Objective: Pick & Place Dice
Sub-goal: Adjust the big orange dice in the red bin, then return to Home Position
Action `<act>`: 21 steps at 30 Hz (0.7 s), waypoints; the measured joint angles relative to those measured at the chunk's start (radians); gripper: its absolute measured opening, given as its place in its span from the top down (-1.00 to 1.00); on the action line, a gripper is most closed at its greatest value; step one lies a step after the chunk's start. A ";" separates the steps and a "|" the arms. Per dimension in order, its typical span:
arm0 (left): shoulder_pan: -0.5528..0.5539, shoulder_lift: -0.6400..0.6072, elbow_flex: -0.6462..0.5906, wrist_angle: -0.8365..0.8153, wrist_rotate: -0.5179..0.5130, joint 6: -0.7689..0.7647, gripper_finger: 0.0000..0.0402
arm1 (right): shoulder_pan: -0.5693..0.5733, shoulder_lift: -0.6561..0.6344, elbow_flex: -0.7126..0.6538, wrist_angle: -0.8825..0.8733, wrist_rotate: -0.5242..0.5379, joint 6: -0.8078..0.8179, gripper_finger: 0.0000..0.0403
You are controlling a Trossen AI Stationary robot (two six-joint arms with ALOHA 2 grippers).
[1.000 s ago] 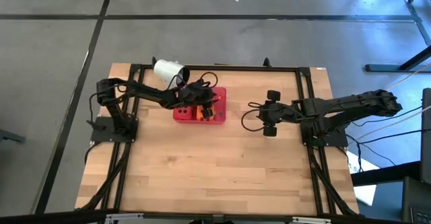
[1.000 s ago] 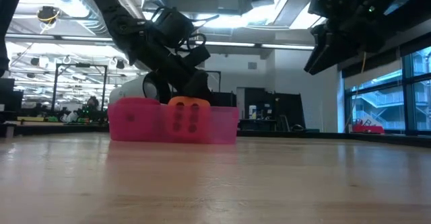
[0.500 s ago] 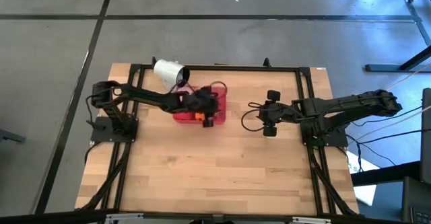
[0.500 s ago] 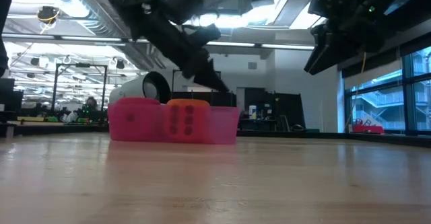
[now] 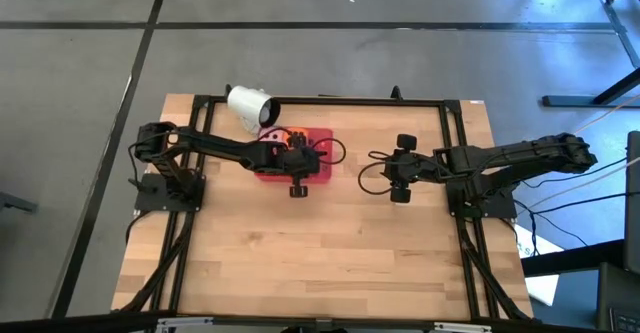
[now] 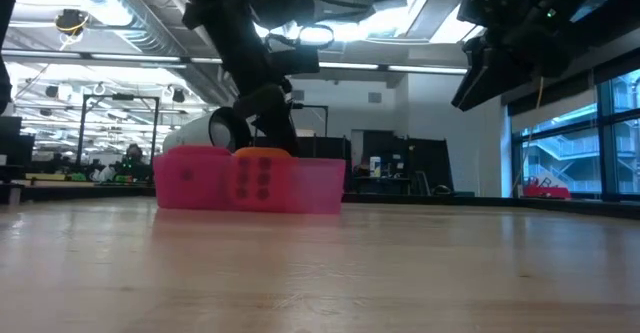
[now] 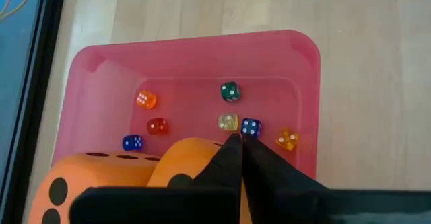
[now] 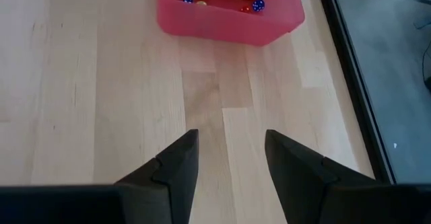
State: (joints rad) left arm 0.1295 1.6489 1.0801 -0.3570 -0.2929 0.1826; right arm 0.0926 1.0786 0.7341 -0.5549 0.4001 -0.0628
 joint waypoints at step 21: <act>-0.108 -0.161 -0.004 -0.005 -0.126 -0.037 0.99 | 0.009 -0.009 0.006 0.041 0.003 -0.041 0.15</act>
State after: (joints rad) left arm 0.0215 1.4879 1.0763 -0.3622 -0.4187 0.1455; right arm 0.1012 1.0694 0.7399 -0.5141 0.4030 -0.1041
